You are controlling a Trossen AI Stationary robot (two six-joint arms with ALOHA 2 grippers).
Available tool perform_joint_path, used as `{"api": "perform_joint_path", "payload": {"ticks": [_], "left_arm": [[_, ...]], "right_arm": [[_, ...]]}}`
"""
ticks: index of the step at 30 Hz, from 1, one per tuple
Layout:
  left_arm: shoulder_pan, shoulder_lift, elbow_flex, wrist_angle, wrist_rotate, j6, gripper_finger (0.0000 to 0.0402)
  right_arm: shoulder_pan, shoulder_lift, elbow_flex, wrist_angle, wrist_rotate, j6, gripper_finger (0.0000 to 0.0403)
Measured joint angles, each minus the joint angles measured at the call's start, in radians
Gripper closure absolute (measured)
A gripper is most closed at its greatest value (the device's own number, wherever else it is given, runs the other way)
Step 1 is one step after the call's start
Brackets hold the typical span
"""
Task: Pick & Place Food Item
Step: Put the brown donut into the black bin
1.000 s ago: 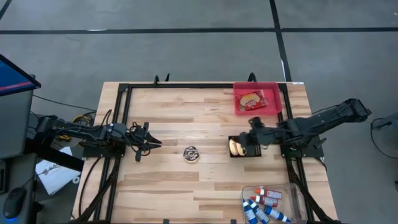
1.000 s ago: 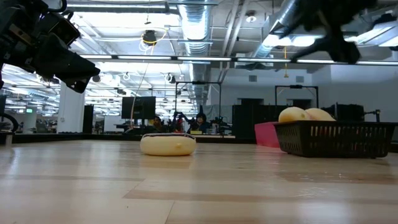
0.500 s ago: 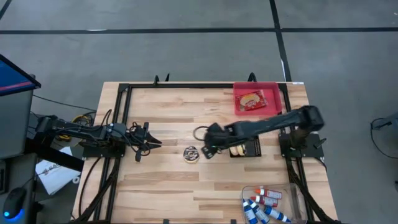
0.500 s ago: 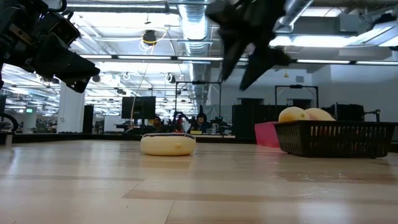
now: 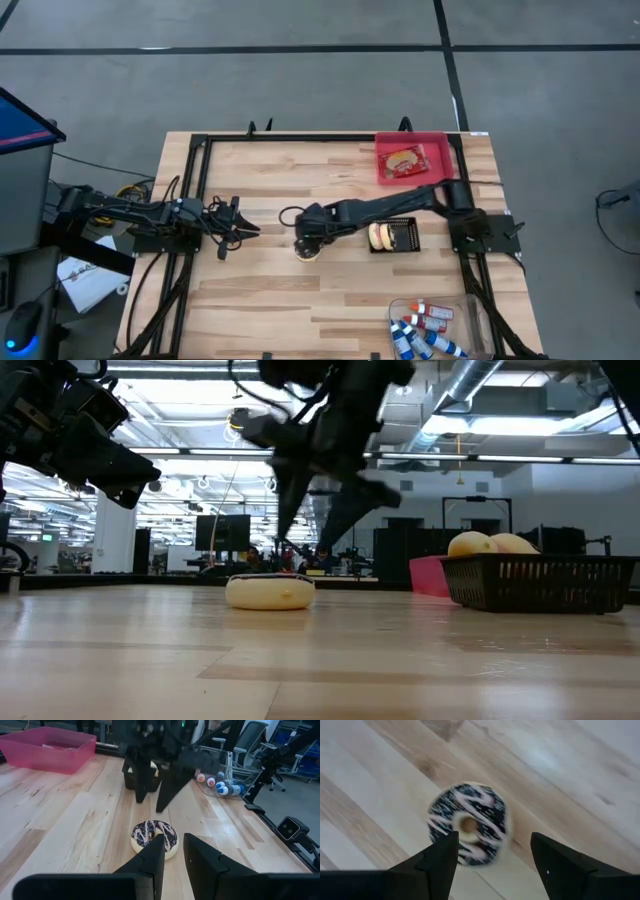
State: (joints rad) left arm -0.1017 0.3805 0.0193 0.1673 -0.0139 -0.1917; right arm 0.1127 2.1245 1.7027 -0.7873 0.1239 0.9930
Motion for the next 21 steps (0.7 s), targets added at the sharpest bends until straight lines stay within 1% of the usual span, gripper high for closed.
{"api": "perform_joint_path", "payload": {"ticks": [4,8,13,21], "left_arm": [[0.0,0.0,0.0,0.0,0.0,0.0,0.0334],[0.0,0.0,0.0,0.0,0.0,0.0,0.0334],[0.0,0.0,0.0,-0.001,0.0,0.0,0.0334],[0.0,0.0,0.0,-0.001,0.0,0.0,0.0334]], "right_arm": [[-0.001,0.058,0.03,-0.002,-0.042,0.006,0.0163],[0.005,0.084,0.034,0.007,-0.049,0.025,0.0163],[0.008,0.09,0.034,0.02,-0.048,0.035,0.0163],[-0.018,0.09,0.034,0.025,-0.045,0.032,0.0163]]}}
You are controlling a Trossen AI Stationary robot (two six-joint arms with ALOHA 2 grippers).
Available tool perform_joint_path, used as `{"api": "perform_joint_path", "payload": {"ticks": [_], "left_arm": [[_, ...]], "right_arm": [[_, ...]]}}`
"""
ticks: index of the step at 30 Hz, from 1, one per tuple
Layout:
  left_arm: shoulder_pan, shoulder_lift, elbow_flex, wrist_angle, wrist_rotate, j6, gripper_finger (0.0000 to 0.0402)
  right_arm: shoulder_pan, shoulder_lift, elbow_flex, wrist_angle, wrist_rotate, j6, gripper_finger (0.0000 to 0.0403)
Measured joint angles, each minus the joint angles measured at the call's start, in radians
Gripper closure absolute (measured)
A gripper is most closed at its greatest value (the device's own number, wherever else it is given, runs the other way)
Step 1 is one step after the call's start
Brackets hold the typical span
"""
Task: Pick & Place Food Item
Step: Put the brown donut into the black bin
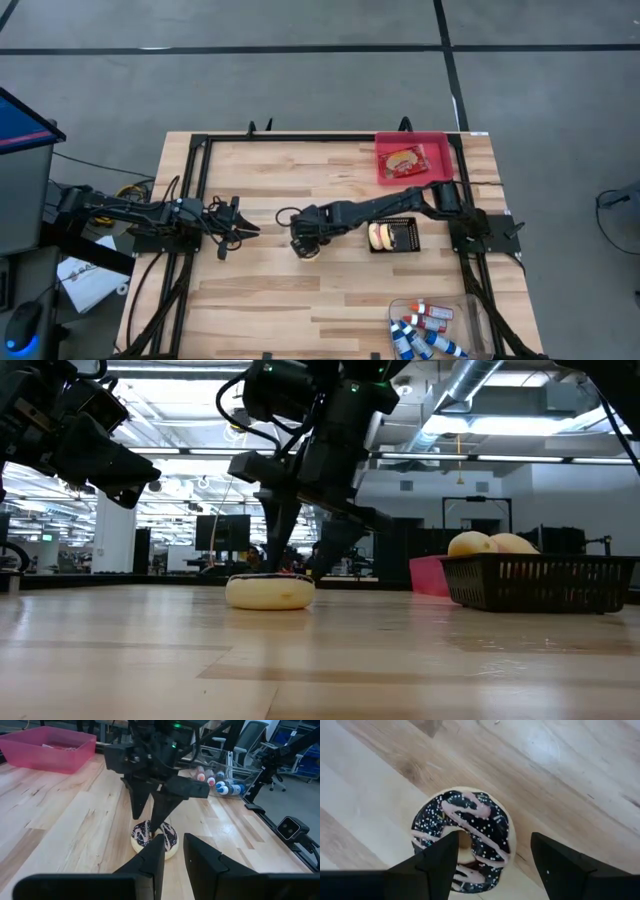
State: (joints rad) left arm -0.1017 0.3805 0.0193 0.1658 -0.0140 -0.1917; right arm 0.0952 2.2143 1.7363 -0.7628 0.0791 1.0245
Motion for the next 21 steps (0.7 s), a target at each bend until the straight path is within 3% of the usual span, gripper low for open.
{"api": "perform_joint_path", "payload": {"ticks": [21], "left_arm": [[0.0,0.0,0.0,0.0,0.0,0.0,0.0334]], "right_arm": [[0.004,0.032,-0.008,0.019,-0.032,-0.004,0.0163]]}}
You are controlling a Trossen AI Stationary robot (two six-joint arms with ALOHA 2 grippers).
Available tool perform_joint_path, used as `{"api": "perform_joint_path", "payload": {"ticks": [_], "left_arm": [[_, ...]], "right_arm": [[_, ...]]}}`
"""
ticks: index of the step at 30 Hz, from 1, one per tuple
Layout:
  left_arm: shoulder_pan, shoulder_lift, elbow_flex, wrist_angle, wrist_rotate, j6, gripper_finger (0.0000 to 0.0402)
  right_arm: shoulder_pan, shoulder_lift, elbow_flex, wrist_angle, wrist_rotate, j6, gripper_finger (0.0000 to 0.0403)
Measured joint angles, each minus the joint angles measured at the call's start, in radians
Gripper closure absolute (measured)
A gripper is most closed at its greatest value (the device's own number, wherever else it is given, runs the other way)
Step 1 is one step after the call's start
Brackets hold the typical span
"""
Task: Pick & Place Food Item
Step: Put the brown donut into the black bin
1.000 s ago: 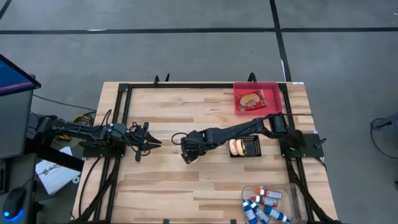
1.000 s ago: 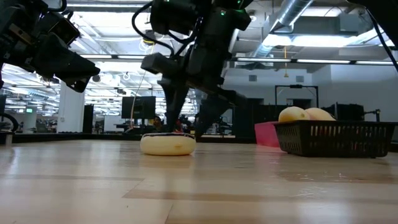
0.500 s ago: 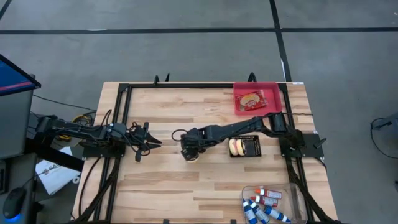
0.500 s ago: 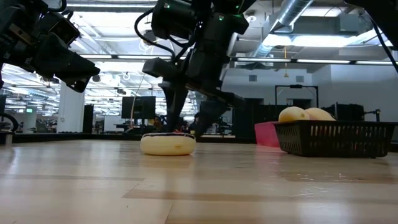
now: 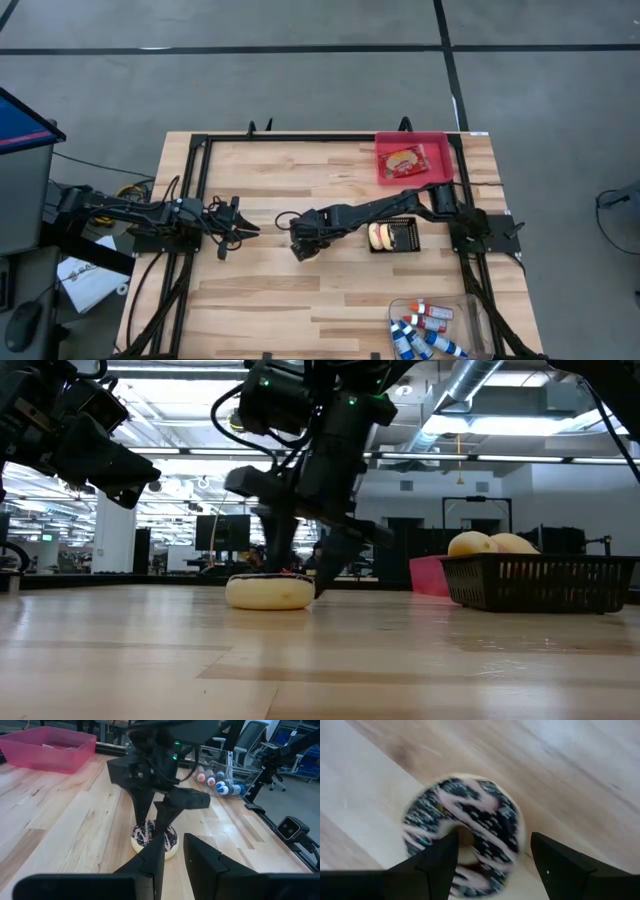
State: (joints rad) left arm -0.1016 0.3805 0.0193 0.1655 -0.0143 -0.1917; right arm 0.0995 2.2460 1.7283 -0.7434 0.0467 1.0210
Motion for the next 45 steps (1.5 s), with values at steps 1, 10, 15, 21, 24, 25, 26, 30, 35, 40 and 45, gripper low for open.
{"api": "perform_joint_path", "payload": {"ticks": [1,10,15,21,24,25,26,30,35,40,45], "left_arm": [[0.0,0.0,0.0,0.001,0.0,0.0,0.0334],[0.0,0.0,0.0,0.016,0.0,0.0,0.0334],[0.0,0.0,0.0,0.017,0.0,0.0,0.0334],[0.0,0.0,0.0,0.017,0.0,0.0,0.0334],[0.0,0.0,0.0,0.016,0.0,0.0,0.0334],[0.0,0.0,0.0,0.016,0.0,0.0,0.0334],[0.0,0.0,0.0,0.016,0.0,0.0,0.0334],[0.0,0.0,0.0,0.016,0.0,0.0,0.0334],[0.0,0.0,0.0,0.017,0.0,0.0,0.0334],[0.0,0.0,0.0,0.018,0.0,0.0,0.0334],[0.0,0.0,0.0,0.019,0.0,0.0,0.0334]], "right_arm": [[0.004,0.003,0.001,0.011,0.0,0.0,0.0163],[-0.01,0.004,0.001,0.025,0.002,0.001,0.0163],[-0.01,0.014,0.002,0.033,-0.003,0.0,0.0165],[-0.009,0.024,0.003,0.041,-0.047,0.005,0.0204],[-0.009,0.022,0.002,0.046,-0.047,0.008,0.0229],[-0.009,0.017,0.001,0.052,-0.049,0.008,0.0236],[-0.009,0.013,0.001,0.053,-0.05,0.008,0.0243],[-0.014,-0.013,0.0,0.055,-0.05,0.003,0.0263],[-0.038,-0.094,0.001,-0.001,0.012,-0.013,0.0267],[-0.074,-0.22,0.001,-0.212,0.165,-0.042,0.0254],[-0.09,-0.36,-0.043,-0.372,0.3,-0.011,0.0241]]}}
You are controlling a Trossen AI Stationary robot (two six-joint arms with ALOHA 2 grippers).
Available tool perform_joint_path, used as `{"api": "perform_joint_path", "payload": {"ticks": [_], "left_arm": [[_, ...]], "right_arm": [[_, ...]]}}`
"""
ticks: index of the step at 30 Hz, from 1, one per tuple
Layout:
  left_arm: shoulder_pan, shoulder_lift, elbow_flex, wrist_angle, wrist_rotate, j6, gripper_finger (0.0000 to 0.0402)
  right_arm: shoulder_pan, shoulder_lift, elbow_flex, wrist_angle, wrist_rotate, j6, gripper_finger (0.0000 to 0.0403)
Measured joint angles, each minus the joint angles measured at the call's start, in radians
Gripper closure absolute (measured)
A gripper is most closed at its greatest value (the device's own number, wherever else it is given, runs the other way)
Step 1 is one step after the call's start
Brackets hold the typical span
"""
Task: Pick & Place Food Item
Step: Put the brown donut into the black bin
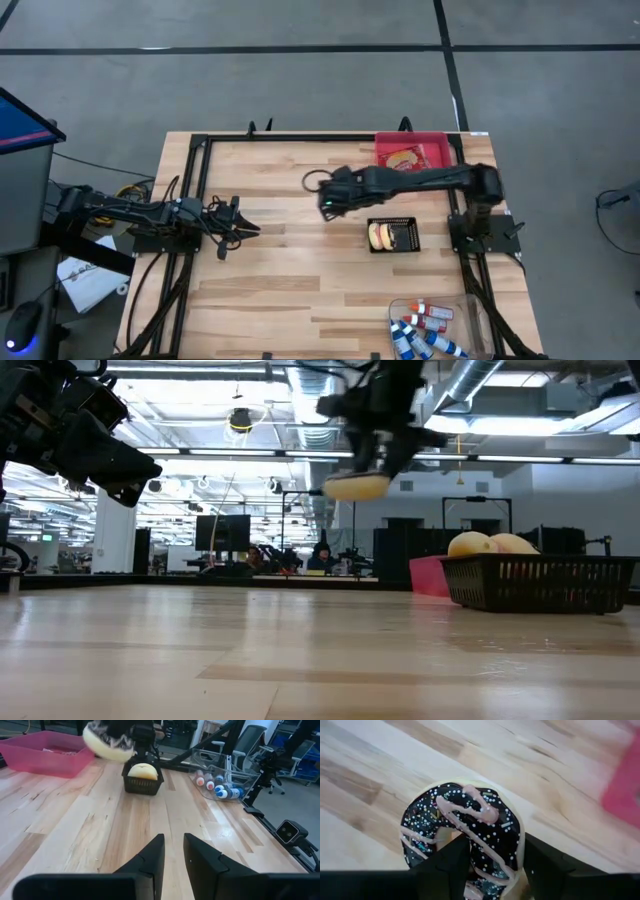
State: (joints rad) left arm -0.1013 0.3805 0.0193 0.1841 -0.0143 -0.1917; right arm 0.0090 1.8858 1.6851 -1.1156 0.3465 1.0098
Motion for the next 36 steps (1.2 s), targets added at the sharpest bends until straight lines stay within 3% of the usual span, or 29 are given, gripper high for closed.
{"api": "perform_joint_path", "payload": {"ticks": [5,12,20,26,36], "left_arm": [[0.0,0.0,0.0,0.0,0.0,0.0,0.0334],[0.0,0.0,0.0,0.002,0.0,0.0,0.0334],[0.0,0.0,0.0,0.003,0.0,0.0,0.0334],[0.0,0.0,0.0,0.003,0.0,0.0,0.0334],[0.0,0.0,0.0,0.005,0.0,0.0,0.0334]], "right_arm": [[0.003,-0.221,-0.274,0.042,0.016,0.143,0.0239],[0.048,-0.661,-0.731,0.154,0.024,0.441,0.0247],[0.169,-1.022,-1.101,0.415,0.048,0.72,0.0246],[0.251,-1.132,-1.215,0.465,0.066,0.812,0.0234],[0.341,-1.086,-1.232,0.447,0.022,0.85,0.0227]]}}
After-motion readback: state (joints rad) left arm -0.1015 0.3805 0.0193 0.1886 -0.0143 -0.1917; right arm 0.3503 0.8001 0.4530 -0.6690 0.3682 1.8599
